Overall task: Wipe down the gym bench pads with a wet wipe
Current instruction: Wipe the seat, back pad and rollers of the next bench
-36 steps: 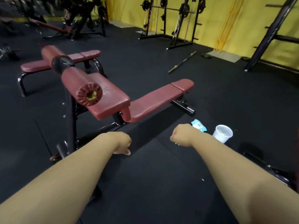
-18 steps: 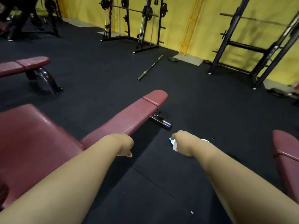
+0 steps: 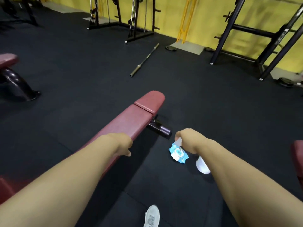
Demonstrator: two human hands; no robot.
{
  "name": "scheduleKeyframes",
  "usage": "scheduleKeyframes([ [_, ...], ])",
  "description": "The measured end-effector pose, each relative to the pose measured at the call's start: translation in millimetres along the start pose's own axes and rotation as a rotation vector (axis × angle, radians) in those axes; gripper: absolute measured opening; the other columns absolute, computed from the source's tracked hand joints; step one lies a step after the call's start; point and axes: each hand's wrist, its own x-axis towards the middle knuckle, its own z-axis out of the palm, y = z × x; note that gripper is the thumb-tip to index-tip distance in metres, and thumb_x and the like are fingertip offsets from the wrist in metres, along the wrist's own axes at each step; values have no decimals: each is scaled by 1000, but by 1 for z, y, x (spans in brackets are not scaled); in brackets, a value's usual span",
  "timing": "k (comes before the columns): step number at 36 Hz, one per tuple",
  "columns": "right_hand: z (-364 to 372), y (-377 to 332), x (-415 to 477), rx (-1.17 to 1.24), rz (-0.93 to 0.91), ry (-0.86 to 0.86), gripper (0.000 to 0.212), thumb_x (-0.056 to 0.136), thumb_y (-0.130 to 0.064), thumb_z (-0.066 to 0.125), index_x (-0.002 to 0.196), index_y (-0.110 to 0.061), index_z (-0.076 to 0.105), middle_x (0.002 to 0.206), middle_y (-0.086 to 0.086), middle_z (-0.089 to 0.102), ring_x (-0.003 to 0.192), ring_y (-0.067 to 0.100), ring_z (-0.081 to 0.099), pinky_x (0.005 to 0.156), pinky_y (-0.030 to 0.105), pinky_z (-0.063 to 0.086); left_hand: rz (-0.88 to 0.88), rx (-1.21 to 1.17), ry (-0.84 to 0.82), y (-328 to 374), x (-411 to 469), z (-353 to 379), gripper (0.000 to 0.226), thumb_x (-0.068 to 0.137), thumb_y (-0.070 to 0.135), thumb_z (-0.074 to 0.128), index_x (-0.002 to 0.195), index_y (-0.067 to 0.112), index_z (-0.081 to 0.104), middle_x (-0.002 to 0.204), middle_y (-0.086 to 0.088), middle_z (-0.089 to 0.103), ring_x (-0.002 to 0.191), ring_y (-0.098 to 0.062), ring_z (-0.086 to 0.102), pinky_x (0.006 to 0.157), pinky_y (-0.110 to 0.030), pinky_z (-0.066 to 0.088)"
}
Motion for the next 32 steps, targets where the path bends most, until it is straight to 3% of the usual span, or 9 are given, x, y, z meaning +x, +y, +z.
scheduleKeyframes([
  [6, -39, 42, 119, -58, -83, -57, 40, 84, -5, 51, 116, -28, 58, 116, 1, 58, 99, 23, 58, 77, 28, 45, -60, -83, -28, -18, 90, -59, 42, 93, 42, 52, 130, 21, 51, 127, -2, 55, 113, -25, 54, 91, -35, 45],
  [10, -68, 60, 185, -69, -107, -118, 44, 84, 0, 50, 123, -22, 57, 120, 4, 57, 105, 25, 57, 84, 29, 46, -80, -142, -32, -29, 141, -89, 45, 94, 42, 51, 135, 23, 47, 131, 0, 52, 117, -23, 51, 94, -35, 43],
  [14, -85, 62, 244, -58, -138, -247, 31, 92, -15, 52, 123, -16, 57, 121, 7, 58, 100, 25, 56, 82, 28, 43, -86, -157, -82, -43, 189, -105, 47, 93, 44, 50, 136, 25, 46, 132, 1, 51, 117, -22, 51, 95, -37, 44],
  [17, -89, 61, 292, -52, -170, -293, 30, 94, -22, 53, 121, -13, 59, 108, 6, 56, 93, 24, 52, 77, 27, 40, -95, -173, -105, -58, 227, -116, 48, 93, 44, 49, 136, 25, 44, 133, 1, 51, 118, -22, 51, 95, -36, 44],
  [25, -111, 63, 428, -38, -155, -294, 31, 94, -14, 49, 123, -7, 55, 121, 11, 58, 109, 30, 56, 89, 33, 46, -67, -185, -114, -111, 351, -158, 47, 94, 42, 50, 137, 21, 43, 134, -3, 50, 119, -24, 51, 91, -33, 42],
  [32, -133, 75, 529, 138, -78, -254, 30, 96, -29, 49, 107, -3, 59, 97, 11, 58, 84, 24, 52, 67, 26, 36, -52, -210, -182, -150, 442, -198, 46, 94, 42, 49, 134, 20, 45, 130, -2, 53, 116, -23, 52, 90, -34, 45],
])
